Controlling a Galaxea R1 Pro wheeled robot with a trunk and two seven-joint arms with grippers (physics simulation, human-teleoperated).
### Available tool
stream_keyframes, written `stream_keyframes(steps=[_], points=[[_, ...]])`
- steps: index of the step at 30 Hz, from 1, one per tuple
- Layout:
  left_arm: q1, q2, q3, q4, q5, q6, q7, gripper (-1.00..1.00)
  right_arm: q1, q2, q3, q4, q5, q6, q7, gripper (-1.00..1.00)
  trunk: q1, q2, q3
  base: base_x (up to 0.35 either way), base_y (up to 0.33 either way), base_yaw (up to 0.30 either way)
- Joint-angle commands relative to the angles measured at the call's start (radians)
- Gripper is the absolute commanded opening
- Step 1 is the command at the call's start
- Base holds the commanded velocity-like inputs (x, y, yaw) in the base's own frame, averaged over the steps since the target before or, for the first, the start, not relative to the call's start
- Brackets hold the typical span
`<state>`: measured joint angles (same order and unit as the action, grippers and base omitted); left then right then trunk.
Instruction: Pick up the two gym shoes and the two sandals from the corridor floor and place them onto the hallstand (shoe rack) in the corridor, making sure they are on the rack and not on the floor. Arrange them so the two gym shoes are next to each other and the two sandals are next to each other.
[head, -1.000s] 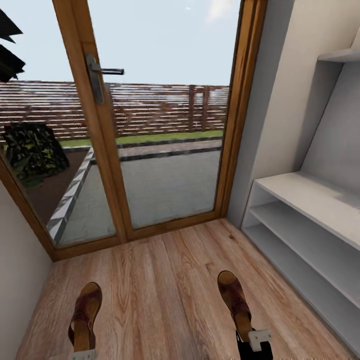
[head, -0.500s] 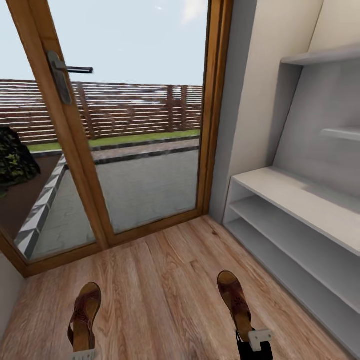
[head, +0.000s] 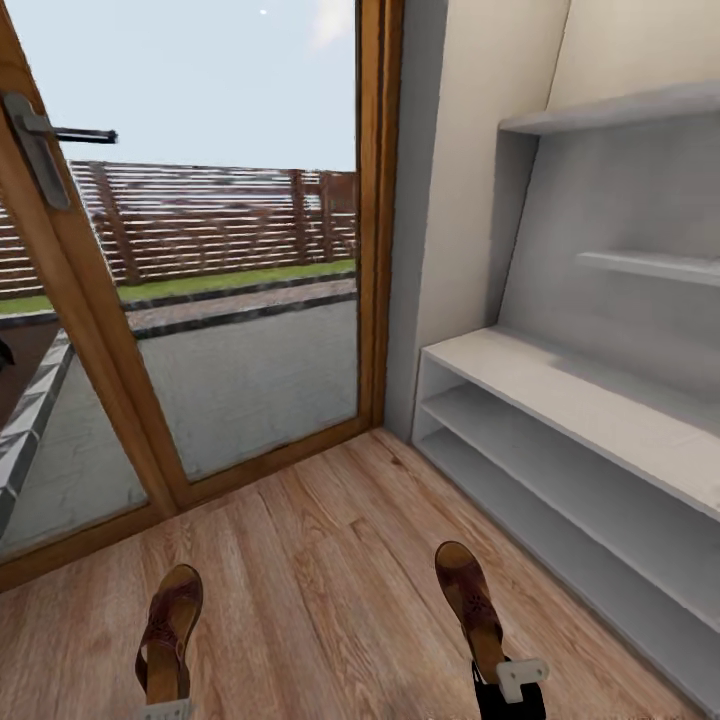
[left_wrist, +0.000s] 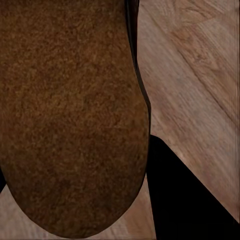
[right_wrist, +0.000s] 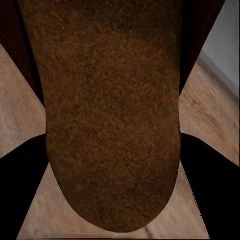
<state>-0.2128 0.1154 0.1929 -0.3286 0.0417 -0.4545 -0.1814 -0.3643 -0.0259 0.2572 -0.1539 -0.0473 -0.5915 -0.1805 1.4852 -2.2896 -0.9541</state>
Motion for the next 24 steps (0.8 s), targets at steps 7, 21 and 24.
stream_keyframes(steps=[7, 21, 24], points=[[0.0, 0.0, 0.007, 0.001, 0.001, -0.001, -0.01, -1.0, -0.001, 0.0, 0.008, 0.001, -0.005, -0.002, -0.004, -1.0, 0.0, 0.0, -0.001, 0.0, 0.0, -0.261], [0.0, 0.0, 0.007, 0.002, 0.001, -0.001, -0.012, -1.0, -0.001, 0.0, 0.008, 0.001, -0.005, -0.002, -0.004, -1.0, 0.0, 0.0, -0.001, 0.0, 0.0, -0.267], [0.0, 0.0, 0.007, 0.002, 0.001, -0.001, -0.012, -1.0, -0.001, 0.0, 0.008, 0.001, -0.005, -0.002, -0.004, -1.0, 0.0, 0.0, -0.001, 0.0, 0.0, -0.267]])
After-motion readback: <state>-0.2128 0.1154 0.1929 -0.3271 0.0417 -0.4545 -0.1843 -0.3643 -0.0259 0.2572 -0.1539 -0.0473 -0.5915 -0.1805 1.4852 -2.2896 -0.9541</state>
